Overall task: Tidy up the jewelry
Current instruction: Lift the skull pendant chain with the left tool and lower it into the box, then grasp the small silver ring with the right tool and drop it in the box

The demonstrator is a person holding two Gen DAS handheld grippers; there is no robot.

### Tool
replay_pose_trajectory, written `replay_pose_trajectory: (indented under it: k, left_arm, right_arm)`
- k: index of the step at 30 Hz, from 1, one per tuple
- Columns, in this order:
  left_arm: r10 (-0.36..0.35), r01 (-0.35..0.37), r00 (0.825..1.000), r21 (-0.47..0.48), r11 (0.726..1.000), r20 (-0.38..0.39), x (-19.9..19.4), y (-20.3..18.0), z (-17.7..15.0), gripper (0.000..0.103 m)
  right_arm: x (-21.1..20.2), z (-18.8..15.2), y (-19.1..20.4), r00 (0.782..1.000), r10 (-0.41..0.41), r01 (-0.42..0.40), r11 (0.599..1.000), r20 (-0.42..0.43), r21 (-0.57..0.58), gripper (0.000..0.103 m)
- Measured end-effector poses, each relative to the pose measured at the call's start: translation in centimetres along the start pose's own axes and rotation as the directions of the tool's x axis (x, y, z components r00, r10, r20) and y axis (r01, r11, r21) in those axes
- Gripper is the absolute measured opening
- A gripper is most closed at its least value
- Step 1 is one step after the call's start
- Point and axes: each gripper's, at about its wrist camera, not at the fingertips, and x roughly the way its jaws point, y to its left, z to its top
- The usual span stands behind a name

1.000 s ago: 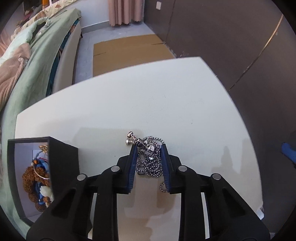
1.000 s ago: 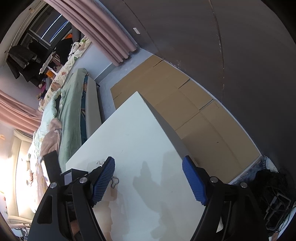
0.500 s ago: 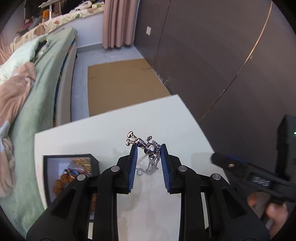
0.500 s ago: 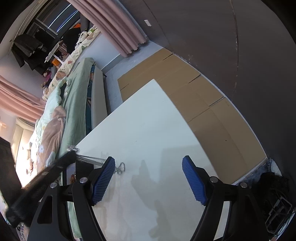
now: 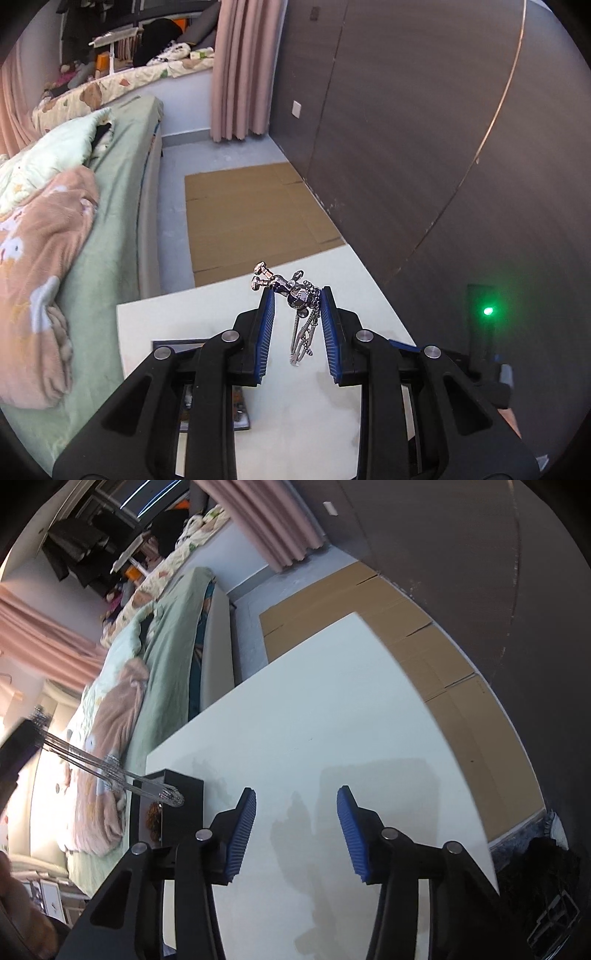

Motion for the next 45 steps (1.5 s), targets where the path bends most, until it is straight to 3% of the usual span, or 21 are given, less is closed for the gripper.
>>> replay_pose_trajectory:
  k: [8,12,24,25,27,28,33,40,42,44,45]
  left_arm:
    - [0.04,-0.04,0.999,-0.037,0.999,0.02,-2.0,3.6,-0.2,0.025]
    - [0.058,-0.057,0.998,-0.067,0.996,0.015,-2.3,5.7,-0.7,0.025]
    - [0.077,-0.079,0.997,-0.118,0.99,-0.019,-1.2,10.8,-2.0,0.025]
    - [0.075,-0.077,0.997,-0.119,0.99,-0.018,-1.1,11.0,-2.0,0.015]
    - [0.07,-0.073,0.997,-0.129,0.989,-0.025,-0.7,11.5,-2.0,0.003]
    - [0.067,-0.07,0.997,-0.136,0.988,-0.028,-0.6,11.9,-1.9,0.003]
    - [0.06,-0.064,0.998,-0.143,0.988,-0.028,-0.2,12.7,-1.8,0.003]
    - [0.046,-0.054,0.997,-0.144,0.988,-0.061,1.0,12.8,-3.3,0.003]
    - [0.038,-0.049,0.997,-0.157,0.986,-0.072,1.6,13.0,-4.1,0.013]
    - [0.034,-0.044,0.997,-0.178,0.983,-0.064,1.9,13.3,-4.9,0.056]
    - [0.037,-0.046,0.998,-0.182,0.982,-0.051,1.9,13.4,-5.2,0.059]
  right_arm:
    - [2.9,-0.7,3.9,0.998,-0.038,0.03,0.991,-0.057,-0.129,0.038]
    - [4.6,-1.0,5.5,0.995,-0.067,0.05,0.98,-0.08,-0.19,0.03]
    - [8.4,-1.9,9.1,0.979,-0.181,0.139,0.933,-0.099,-0.332,0.026]
    - [8.8,-2.0,9.4,0.975,-0.199,0.154,0.925,-0.098,-0.347,0.026]
    - [9.4,-2.1,9.7,0.967,-0.235,0.186,0.911,-0.094,-0.369,0.024]
    - [9.8,-2.3,9.9,0.962,-0.255,0.201,0.902,-0.095,-0.383,0.019]
    - [10.3,-2.5,10.7,0.951,-0.303,0.25,0.869,-0.059,-0.427,0.012]
    - [8.6,-1.7,10.6,0.967,-0.249,0.211,0.894,-0.047,-0.396,0.012]
    - [7.7,-1.4,10.7,0.977,-0.209,0.178,0.909,-0.042,-0.376,0.011]
    - [6.8,-1.3,10.9,0.984,-0.175,0.149,0.919,-0.038,-0.366,0.012]
    - [6.6,-1.3,10.9,0.986,-0.161,0.136,0.922,-0.039,-0.362,0.012]
